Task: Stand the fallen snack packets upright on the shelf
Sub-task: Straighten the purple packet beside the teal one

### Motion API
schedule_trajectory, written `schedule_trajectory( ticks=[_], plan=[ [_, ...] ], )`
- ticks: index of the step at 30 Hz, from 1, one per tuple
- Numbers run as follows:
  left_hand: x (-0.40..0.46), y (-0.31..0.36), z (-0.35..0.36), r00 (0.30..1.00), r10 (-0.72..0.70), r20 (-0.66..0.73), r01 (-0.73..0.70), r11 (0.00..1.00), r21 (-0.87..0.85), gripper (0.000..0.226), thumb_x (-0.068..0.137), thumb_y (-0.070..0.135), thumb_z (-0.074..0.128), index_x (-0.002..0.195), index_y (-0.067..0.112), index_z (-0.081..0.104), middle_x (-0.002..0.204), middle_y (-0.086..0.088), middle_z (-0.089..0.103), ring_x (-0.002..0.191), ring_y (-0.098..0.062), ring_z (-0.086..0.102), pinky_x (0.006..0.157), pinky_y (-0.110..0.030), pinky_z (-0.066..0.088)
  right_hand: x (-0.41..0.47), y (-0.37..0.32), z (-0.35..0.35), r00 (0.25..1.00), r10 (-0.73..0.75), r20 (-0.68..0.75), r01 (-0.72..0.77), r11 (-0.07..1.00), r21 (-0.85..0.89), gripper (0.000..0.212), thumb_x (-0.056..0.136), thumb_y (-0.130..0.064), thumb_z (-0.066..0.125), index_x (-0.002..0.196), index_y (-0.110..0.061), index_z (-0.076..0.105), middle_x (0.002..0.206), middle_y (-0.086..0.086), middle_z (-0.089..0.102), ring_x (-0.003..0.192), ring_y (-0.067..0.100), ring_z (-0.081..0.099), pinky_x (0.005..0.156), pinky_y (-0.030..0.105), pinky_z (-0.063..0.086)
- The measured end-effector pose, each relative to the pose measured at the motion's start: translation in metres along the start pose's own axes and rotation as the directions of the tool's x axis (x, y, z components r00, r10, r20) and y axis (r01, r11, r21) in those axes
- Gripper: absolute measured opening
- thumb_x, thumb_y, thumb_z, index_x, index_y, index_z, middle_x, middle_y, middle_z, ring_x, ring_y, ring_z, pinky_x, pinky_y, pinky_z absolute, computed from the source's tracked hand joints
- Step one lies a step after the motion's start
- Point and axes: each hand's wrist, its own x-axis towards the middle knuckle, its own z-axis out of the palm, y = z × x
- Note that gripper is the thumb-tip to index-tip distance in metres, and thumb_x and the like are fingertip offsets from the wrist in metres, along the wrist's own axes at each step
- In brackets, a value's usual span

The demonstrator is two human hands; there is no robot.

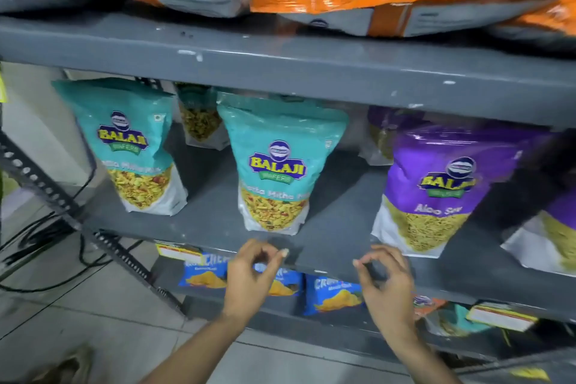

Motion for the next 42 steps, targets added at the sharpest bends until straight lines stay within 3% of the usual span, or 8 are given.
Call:
schedule_trajectory(
  ticks=[5, 8, 11, 17, 23, 27, 31, 42],
  plan=[
    [-0.006, 0.036, 0.085, 0.959, 0.002, 0.284, 0.018, 0.997, -0.069, 0.034, 0.075, 0.025, 0.084, 0.103, 0.01, 0.072, 0.095, 0.001, 0.07, 0.085, -0.01, 0.066, 0.083, -0.024, 0.055, 0.024, 0.05, -0.087, 0.963, 0.181, -0.199, -0.195, 0.979, -0.053, 0.043, 0.069, -0.015, 0.086, 0.101, -0.009, 0.057, 0.104, 0.004, 0.056, 0.103, 0.026, 0.055, 0.092, 0.033, 0.041],
    [0.007, 0.051, 0.137, 0.876, -0.113, 0.468, 0.14, 0.99, -0.024, 0.093, 0.066, 0.037, 0.089, 0.143, 0.01, 0.044, 0.135, 0.011, 0.05, 0.126, -0.008, 0.051, 0.108, -0.022, 0.041, 0.062, 0.079, -0.109, 0.947, 0.322, 0.005, -0.322, 0.946, 0.021, 0.092, 0.061, -0.008, 0.091, 0.139, -0.004, 0.042, 0.137, -0.001, 0.044, 0.126, 0.012, 0.044, 0.102, 0.021, 0.033],
    [0.017, 0.059, 0.173, 0.822, -0.164, 0.546, 0.182, 0.983, 0.021, 0.124, 0.046, 0.067, 0.086, 0.148, 0.022, 0.033, 0.149, 0.011, 0.047, 0.134, -0.009, 0.05, 0.112, -0.038, 0.043, 0.083, 0.092, -0.11, 0.932, 0.299, 0.205, -0.311, 0.95, 0.031, 0.078, 0.062, -0.003, 0.089, 0.13, -0.01, 0.052, 0.132, -0.004, 0.052, 0.117, -0.006, 0.053, 0.094, 0.007, 0.036],
    [0.014, 0.075, 0.201, 0.839, -0.154, 0.522, 0.17, 0.985, 0.017, 0.089, 0.057, 0.053, 0.087, 0.132, 0.026, 0.046, 0.127, 0.01, 0.064, 0.115, -0.011, 0.062, 0.094, -0.033, 0.052, 0.077, 0.103, -0.104, 0.938, 0.294, 0.182, -0.32, 0.938, 0.137, 0.065, 0.063, -0.004, 0.089, 0.115, -0.015, 0.051, 0.108, -0.009, 0.064, 0.095, -0.023, 0.056, 0.085, 0.007, 0.042],
    [0.011, 0.069, 0.197, 0.881, -0.136, 0.452, 0.171, 0.985, -0.036, 0.076, 0.066, 0.036, 0.088, 0.129, 0.018, 0.051, 0.123, 0.002, 0.069, 0.112, -0.014, 0.065, 0.096, -0.035, 0.054, 0.073, 0.101, -0.105, 0.924, 0.318, 0.212, -0.338, 0.939, 0.062, 0.07, 0.059, -0.041, 0.088, 0.116, -0.031, 0.05, 0.117, -0.011, 0.066, 0.117, 0.015, 0.056, 0.097, 0.036, 0.046],
    [0.008, 0.065, 0.198, 0.89, -0.143, 0.432, 0.2, 0.976, -0.09, 0.076, 0.066, 0.032, 0.088, 0.131, 0.017, 0.051, 0.121, 0.002, 0.07, 0.108, -0.009, 0.068, 0.089, -0.023, 0.055, 0.072, 0.096, -0.105, 0.935, 0.287, 0.21, -0.301, 0.953, 0.036, 0.068, 0.062, -0.038, 0.088, 0.116, -0.03, 0.048, 0.108, -0.021, 0.063, 0.116, 0.019, 0.057, 0.099, 0.042, 0.045],
    [0.004, 0.067, 0.197, 0.901, -0.14, 0.41, 0.195, 0.976, -0.097, 0.072, 0.07, 0.029, 0.088, 0.132, 0.023, 0.051, 0.117, 0.009, 0.071, 0.102, 0.004, 0.067, 0.077, -0.007, 0.051, 0.071, 0.095, -0.106, 0.936, 0.29, 0.2, -0.303, 0.952, 0.041, 0.07, 0.063, -0.038, 0.088, 0.12, -0.027, 0.048, 0.113, -0.011, 0.064, 0.118, 0.022, 0.055, 0.096, 0.041, 0.045],
    [0.009, 0.063, 0.201, 0.908, -0.119, 0.401, 0.165, 0.983, -0.083, 0.077, 0.071, 0.031, 0.087, 0.138, 0.021, 0.051, 0.123, 0.006, 0.071, 0.11, -0.008, 0.067, 0.088, -0.016, 0.054, 0.072, 0.098, -0.102, 0.933, 0.303, 0.195, -0.314, 0.949, 0.029, 0.068, 0.066, -0.035, 0.086, 0.122, -0.027, 0.047, 0.11, -0.014, 0.06, 0.122, 0.026, 0.05, 0.096, 0.039, 0.043]
  ],
)
